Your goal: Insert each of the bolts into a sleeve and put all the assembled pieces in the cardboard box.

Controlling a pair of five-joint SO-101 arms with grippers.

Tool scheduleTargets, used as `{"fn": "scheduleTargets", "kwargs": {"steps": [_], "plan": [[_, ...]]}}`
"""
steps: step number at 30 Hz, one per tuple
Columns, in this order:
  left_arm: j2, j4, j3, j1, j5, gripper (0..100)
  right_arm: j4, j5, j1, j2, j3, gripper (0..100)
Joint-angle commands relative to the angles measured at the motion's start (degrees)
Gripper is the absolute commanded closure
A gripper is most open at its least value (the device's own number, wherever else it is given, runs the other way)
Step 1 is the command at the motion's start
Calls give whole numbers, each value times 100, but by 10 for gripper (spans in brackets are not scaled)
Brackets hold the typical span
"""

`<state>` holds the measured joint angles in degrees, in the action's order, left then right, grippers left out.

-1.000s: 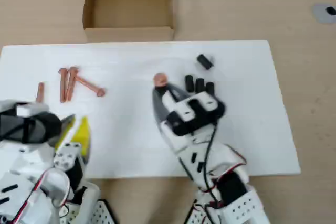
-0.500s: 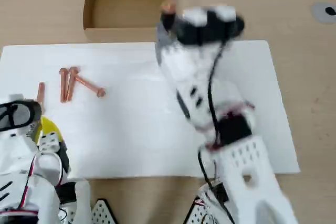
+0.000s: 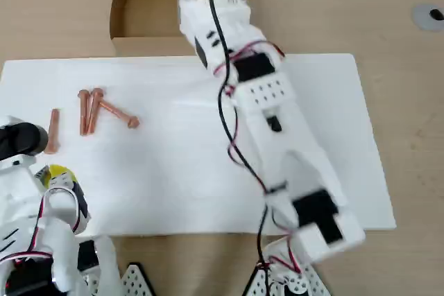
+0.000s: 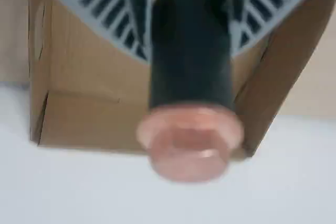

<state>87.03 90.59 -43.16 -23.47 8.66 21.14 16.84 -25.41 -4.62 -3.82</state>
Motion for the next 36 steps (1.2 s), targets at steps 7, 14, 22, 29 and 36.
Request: {"fn": "scheduleTargets", "kwargs": {"steps": [7,14,22,29,36], "plan": [[-66,-123,9,-62,53,993,-229,53,374,-2466,-2949,989],[-66,-123,9,-62,53,993,-229,-88,505,-4180,-4558,988],[-66,-114,9,-62,53,993,-220,-334,514,-5604,-5851,988],[-66,-114,9,-70,53,993,-220,-580,629,-6352,-6369,985],[-66,-123,9,-62,53,993,-220,-932,664,-6624,-6580,985]]}}
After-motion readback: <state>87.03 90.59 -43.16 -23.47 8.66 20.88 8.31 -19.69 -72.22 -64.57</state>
